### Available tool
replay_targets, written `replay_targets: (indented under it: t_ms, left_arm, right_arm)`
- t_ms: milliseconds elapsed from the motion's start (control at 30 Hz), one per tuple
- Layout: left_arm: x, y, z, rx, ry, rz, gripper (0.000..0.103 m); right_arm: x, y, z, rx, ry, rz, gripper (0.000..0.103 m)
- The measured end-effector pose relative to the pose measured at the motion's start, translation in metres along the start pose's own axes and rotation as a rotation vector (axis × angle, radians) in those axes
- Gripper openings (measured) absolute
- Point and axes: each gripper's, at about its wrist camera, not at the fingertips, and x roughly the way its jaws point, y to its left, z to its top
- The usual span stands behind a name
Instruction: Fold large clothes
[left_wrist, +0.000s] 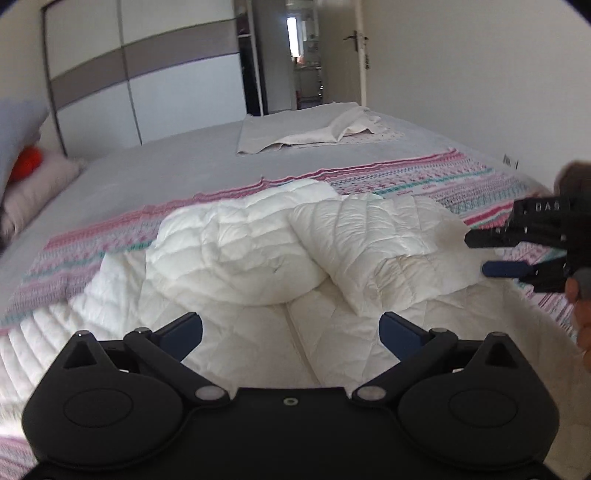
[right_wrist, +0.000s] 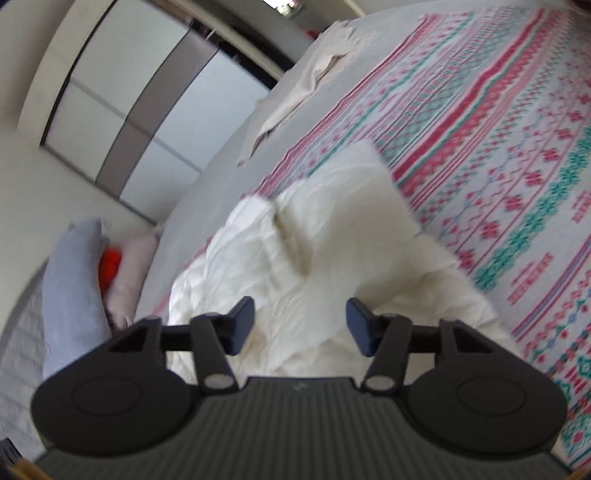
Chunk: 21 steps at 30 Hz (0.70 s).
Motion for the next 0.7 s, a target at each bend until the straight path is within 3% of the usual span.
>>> replay_targets:
  t_ms: [133, 233, 333, 367, 400, 467, 567, 700]
  left_arm:
    - [0.039, -0.042, 0.015, 0.198, -0.033, 0.074, 0.102]
    - [0.069, -0.063, 0.022, 0.253, -0.045, 0.125, 0.101]
    - [0.090, -0.074, 0.027, 0.226, -0.050, 0.167, 0.087]
    - [0.094, -0.075, 0.029, 0.201, -0.053, 0.188, 0.075]
    - [0.094, -0.071, 0.029, 0.166, -0.072, 0.207, 0.059]
    - [0.086, -0.054, 0.029, 0.041, -0.121, 0.251, 0.050]
    - [0.071, -0.011, 0.019, -0.229, -0.117, 0.270, 0.050]
    - [0.065, 0.059, -0.018, -0.554, -0.016, 0.171, 0.053]
  right_arm:
    - [0.003, -0.020, 0.011, 0.094, -0.002, 0.081, 0.040]
    - [0.010, -0.031, 0.012, 0.136, 0.006, 0.125, 0.040]
    - [0.024, -0.049, 0.011, 0.236, 0.042, 0.120, 0.039]
    - [0.029, -0.056, 0.010, 0.269, 0.055, 0.111, 0.037]
    - [0.033, -0.062, 0.009, 0.298, 0.065, 0.104, 0.030]
    - [0.038, -0.071, 0.009, 0.330, 0.086, 0.103, 0.025]
    - [0.040, -0.072, 0.013, 0.316, 0.115, 0.113, 0.025]
    - [0.041, -0.073, 0.016, 0.302, 0.142, 0.128, 0.025]
